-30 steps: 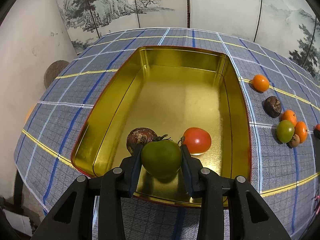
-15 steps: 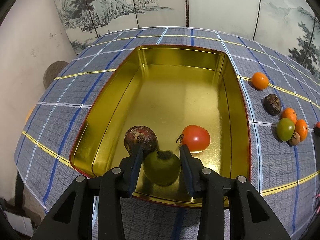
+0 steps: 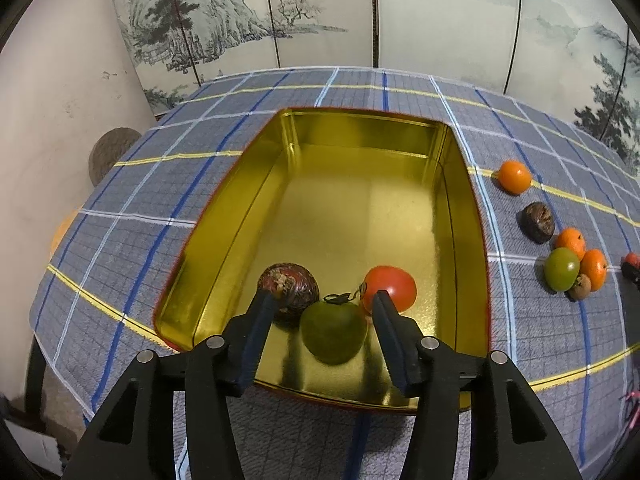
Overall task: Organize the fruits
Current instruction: 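Lower the green tomato into the box and open the left tool, then carry the red tomato into the tin box and open the right tool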
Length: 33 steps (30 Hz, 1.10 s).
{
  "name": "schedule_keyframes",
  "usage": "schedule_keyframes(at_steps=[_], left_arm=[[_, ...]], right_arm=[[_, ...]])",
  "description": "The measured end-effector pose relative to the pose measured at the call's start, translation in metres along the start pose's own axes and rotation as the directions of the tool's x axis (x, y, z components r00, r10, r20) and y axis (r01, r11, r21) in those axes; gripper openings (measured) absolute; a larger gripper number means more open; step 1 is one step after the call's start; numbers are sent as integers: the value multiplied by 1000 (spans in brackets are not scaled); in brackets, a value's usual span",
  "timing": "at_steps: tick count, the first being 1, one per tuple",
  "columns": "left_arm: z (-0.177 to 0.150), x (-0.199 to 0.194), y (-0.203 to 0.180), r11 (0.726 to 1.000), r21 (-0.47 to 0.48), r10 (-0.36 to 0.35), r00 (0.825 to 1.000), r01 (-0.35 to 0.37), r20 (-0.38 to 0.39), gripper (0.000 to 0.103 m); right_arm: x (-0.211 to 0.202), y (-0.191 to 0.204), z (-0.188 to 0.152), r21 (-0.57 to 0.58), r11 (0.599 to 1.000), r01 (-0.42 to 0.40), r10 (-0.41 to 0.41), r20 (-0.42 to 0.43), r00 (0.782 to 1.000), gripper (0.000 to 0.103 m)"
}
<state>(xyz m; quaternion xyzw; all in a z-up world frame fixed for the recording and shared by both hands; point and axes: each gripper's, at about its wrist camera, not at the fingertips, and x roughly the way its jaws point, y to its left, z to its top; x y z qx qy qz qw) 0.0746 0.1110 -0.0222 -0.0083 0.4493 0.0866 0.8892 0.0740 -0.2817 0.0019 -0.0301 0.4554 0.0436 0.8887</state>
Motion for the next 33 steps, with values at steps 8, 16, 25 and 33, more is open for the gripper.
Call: schedule_keyframes(at_steps=[8,16,25,33], left_arm=[[-3,-25,8,1000,-29,4,998,-2,56,61],[-12,-39,20,998,-56,16,997,-11,78,61],[-18,-45,26,997,-74,5,997,0,75,62],[-21,-50,36,994,-109,-1,997,10,78,62]], right_arm=[[0,0,0,-3,1000,2,-2,1,1000,31],[0,2,-1,-8,1000,10,-10,3,1000,30],[-5,9,0,28,999,-33,32,14,999,30],[-28,43,11,-15,994,-107,108,62,992,30]])
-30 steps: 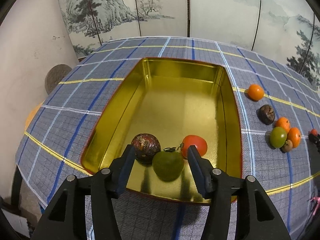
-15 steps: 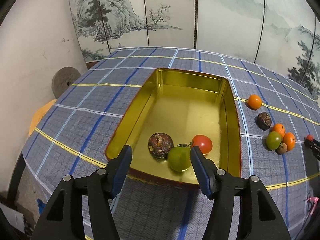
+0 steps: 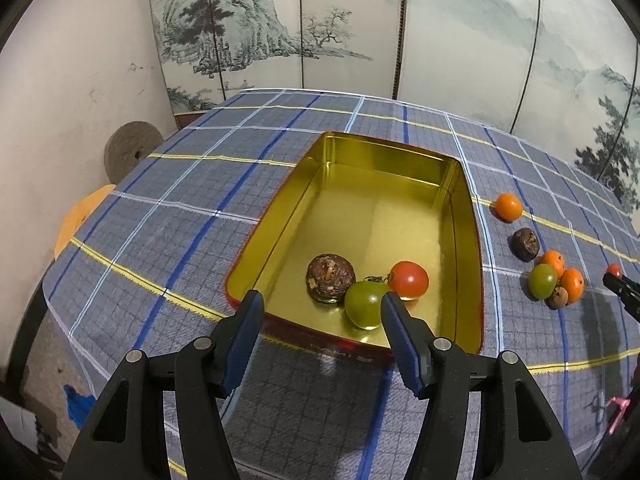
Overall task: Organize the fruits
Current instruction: 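Carry the red tomato into the tin box and open the right tool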
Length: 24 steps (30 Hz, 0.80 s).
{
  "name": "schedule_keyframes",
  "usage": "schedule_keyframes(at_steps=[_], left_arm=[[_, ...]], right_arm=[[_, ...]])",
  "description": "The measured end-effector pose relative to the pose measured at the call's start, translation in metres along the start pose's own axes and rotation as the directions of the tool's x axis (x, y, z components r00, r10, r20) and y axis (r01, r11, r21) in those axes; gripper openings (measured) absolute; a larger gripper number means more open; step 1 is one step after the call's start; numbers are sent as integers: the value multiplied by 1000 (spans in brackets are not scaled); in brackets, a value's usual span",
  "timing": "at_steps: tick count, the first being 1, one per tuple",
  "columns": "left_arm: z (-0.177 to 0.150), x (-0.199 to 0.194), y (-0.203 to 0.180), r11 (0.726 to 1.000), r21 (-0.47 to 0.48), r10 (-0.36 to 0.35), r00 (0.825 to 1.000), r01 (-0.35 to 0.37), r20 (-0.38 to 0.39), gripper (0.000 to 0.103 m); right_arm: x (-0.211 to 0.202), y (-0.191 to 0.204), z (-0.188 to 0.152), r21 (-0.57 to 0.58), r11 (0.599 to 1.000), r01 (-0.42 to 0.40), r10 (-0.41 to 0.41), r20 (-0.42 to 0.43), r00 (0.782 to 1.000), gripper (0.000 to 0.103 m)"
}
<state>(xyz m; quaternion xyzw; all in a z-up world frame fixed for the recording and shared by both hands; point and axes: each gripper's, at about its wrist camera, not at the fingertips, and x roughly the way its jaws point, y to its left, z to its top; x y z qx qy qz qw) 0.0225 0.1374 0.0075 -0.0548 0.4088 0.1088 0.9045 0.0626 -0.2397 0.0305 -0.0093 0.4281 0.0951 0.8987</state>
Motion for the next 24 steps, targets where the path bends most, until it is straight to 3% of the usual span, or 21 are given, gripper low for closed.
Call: schedule_keyframes(at_steps=[9,16,24], left_arm=[[-2,-9,27,997,-59,46,999,-46,15,63],[-7,-10,46,992,-95,83,997,-82,9,63],[-16,-8,64,986,-120,111,994,-112,-18,63]], right_arm=[[-16,82,16,-131,978,-160,165,25,986,30],[-18,163,23,-234,925,-299,310,11,951,30],[-7,237,26,-339,866,-367,378,-34,925,30]])
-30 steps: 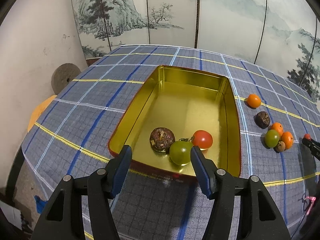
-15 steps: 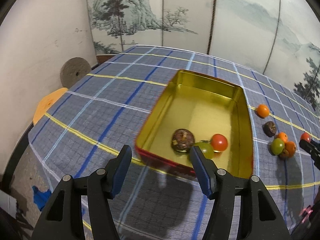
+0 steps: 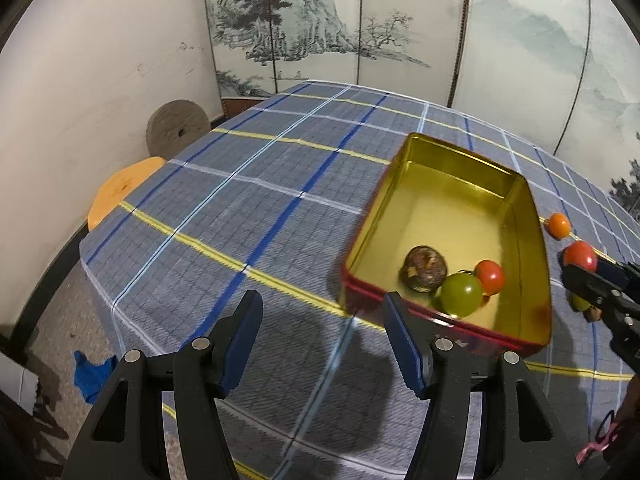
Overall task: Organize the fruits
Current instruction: 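Carry the red tomato into the tin box and open the right tool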
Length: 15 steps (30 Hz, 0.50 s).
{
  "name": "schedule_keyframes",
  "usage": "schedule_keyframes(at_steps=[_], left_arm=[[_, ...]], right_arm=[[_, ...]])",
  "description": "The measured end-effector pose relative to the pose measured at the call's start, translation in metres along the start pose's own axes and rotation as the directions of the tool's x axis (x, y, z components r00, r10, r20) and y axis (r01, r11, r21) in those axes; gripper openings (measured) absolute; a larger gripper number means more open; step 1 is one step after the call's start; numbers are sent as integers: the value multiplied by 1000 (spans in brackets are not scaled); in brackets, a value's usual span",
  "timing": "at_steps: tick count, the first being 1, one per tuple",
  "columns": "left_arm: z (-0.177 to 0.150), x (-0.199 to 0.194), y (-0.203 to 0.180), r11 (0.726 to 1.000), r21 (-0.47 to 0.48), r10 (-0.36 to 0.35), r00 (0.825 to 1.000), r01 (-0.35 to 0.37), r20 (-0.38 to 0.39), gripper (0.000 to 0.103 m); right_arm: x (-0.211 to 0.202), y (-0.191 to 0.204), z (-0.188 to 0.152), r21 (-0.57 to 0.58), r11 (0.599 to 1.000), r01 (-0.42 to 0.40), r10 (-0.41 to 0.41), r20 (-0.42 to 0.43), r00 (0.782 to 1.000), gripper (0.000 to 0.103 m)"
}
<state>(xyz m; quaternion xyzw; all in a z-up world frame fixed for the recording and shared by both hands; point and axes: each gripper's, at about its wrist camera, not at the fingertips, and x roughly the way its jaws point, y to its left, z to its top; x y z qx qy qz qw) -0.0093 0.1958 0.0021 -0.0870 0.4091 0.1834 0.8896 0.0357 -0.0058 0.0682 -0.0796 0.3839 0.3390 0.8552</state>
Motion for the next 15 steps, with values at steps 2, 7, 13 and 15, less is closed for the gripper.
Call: schedule_keyframes(at_steps=[2,7,13,15], left_arm=[[-1,1,6,1000,-9,8,1000,-8,-3,63],[-4,2,19,999,-30,25,1000,-25,-8,63],[-5,3,29,998,-49,29,1000,-30,-11,63],[-6,3,33,998,-56,27,1000,-28,-9,63]], right_arm=[[10,8,2,-17,1000,-6,5,-16,1000,30],[30,22,5,-49,999,-6,4,-51,999,30],[46,29,7,-72,997,-5,-1,-78,997,30],[50,29,7,-75,997,-6,-1,-86,996,30]])
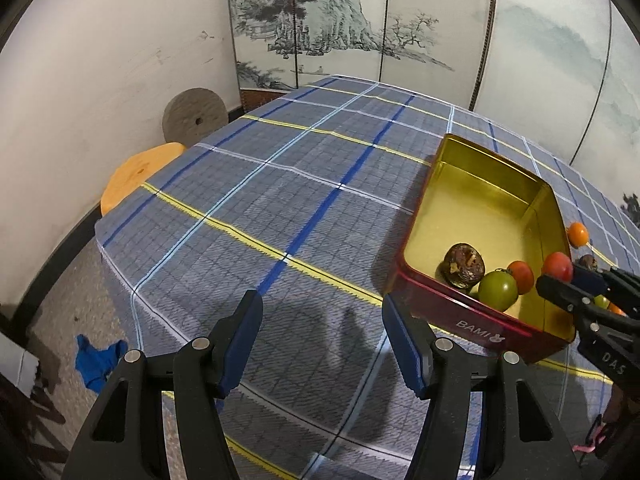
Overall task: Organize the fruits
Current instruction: 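Carry the red tomato into the tin box and open the right tool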
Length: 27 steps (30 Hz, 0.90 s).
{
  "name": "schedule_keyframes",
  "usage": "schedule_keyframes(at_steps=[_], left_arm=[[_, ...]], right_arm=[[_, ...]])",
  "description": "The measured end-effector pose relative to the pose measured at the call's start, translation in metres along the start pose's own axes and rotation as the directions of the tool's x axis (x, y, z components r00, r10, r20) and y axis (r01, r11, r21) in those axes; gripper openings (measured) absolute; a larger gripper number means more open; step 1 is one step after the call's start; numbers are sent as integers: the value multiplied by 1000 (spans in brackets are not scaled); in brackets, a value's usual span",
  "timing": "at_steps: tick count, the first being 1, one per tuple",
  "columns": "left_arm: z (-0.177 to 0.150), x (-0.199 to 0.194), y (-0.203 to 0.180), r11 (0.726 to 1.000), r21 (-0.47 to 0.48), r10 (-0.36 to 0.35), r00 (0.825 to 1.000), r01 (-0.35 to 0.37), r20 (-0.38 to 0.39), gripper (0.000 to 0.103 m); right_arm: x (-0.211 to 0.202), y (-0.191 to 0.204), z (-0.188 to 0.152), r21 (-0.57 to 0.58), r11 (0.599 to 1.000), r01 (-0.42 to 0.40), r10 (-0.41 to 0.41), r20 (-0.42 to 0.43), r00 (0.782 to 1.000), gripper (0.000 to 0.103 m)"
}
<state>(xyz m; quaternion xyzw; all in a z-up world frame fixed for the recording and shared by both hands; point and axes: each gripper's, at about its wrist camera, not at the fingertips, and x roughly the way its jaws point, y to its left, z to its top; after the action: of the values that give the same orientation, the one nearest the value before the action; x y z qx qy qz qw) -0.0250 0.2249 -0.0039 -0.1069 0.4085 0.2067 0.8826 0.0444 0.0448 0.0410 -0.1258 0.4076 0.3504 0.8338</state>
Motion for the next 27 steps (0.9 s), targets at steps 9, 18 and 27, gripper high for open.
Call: schedule_keyframes(at_steps=[9,18,27], left_arm=[[-5,2,6,1000,-13,-4,1000,4,-13,63],[-7,0,1,1000,-2,-21,1000,21,-17,63],[-7,3,-7,999,19,-35,999,36,-27,63]], right_arm=[[8,5,-3,-20,1000,8,-8,-19,1000,31],[12,7,-9,-23,1000,11,-12,-36,999,31],[10,8,-10,-25,1000,6,-7,-39,999,32]])
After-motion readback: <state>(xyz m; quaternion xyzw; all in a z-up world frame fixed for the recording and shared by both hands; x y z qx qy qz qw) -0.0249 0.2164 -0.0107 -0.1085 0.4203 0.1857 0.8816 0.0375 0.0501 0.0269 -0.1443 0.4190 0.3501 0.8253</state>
